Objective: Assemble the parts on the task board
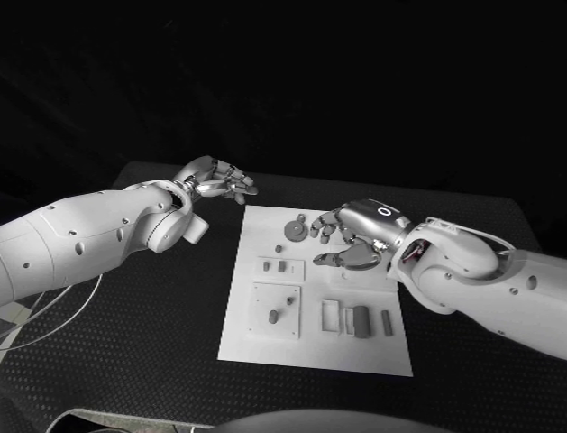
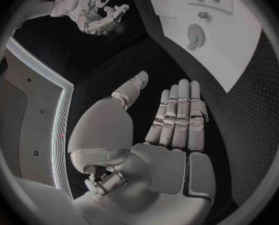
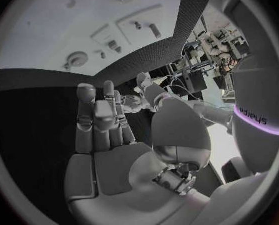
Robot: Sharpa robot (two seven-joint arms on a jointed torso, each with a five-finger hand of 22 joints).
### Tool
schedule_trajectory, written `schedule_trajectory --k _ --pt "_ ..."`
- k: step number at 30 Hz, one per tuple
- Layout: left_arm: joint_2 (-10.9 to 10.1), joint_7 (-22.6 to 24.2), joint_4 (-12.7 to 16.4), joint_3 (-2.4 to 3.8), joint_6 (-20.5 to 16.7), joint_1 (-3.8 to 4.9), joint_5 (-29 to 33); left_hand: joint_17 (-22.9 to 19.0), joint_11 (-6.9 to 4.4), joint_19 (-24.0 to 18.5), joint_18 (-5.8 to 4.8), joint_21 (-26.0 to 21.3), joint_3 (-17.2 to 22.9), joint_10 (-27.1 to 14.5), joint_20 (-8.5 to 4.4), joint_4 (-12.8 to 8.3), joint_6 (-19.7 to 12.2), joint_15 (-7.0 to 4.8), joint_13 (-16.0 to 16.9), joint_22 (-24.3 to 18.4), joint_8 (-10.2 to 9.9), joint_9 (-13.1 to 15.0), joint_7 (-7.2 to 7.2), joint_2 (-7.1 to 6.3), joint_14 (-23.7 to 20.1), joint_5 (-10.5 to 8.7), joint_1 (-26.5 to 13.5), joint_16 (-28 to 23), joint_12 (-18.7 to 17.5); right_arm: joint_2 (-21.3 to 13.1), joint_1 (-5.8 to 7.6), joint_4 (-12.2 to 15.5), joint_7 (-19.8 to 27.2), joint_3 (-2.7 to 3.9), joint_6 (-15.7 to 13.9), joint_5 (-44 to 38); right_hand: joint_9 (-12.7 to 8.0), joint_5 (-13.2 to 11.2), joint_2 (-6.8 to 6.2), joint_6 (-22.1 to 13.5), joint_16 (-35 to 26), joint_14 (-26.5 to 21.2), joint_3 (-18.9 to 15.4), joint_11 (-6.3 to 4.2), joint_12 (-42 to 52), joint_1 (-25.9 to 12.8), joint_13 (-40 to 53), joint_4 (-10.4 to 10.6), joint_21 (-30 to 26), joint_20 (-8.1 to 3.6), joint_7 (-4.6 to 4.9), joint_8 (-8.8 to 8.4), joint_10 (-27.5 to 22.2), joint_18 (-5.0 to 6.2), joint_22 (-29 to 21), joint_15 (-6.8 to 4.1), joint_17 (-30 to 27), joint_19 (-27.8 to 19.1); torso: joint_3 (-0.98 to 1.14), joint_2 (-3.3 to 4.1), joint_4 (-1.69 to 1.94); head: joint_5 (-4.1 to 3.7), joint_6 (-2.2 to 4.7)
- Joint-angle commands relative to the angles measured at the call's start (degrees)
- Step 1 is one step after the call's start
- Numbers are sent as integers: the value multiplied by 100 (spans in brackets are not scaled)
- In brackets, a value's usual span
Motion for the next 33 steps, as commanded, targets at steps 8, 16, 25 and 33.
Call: schedule_trajectory --k 8,16,25,33 --pt "46 23 -56 0 44 10 36 16 -22 -7 -41 27 -26 2 9 14 14 15 0 -10 30 -8 -21 45 39 -31 -45 -29 13 -440 122 -67 -1416 -13 1014 1851 476 58 286 404 77 -104 -273 -591 3397 -508 3373 290 35 -83 -398 341 220 399 100 -509 78 127 24 -27 -71 -161 68" --pt "67 16 -78 -14 73 8 98 26 -20 -10 -41 27 -30 -3 10 31 20 17 -1 -13 33 -8 -24 47 38 -30 -67 -41 9 -678 142 155 -2465 -122 2292 2444 721 30 227 451 441 -123 -178 -601 4551 -1181 4573 850 97 -174 -374 348 -430 399 127 -603 381 123 19 -28 -55 -265 -13" --pt "68 17 -62 -19 77 8 106 33 -20 -16 -41 25 -34 -5 11 35 20 18 -2 -16 33 -9 -25 32 35 -30 -76 -50 7 -843 145 280 -2870 -375 2762 2454 709 32 -207 506 467 -146 -81 -618 4560 -1450 4606 1087 140 -216 -389 268 -440 399 123 -618 426 105 1 -27 -60 -342 -99" --pt "76 18 -54 -20 79 9 106 41 -19 -18 -41 25 -39 -6 12 48 17 19 -2 -18 31 -11 -24 20 35 -31 -95 -59 6 -802 144 330 -2904 -569 2739 2448 701 35 -599 637 471 -147 264 -650 4463 -1572 4507 1488 203 -220 -421 222 -301 399 131 -644 449 75 5 -22 -50 -401 -125"
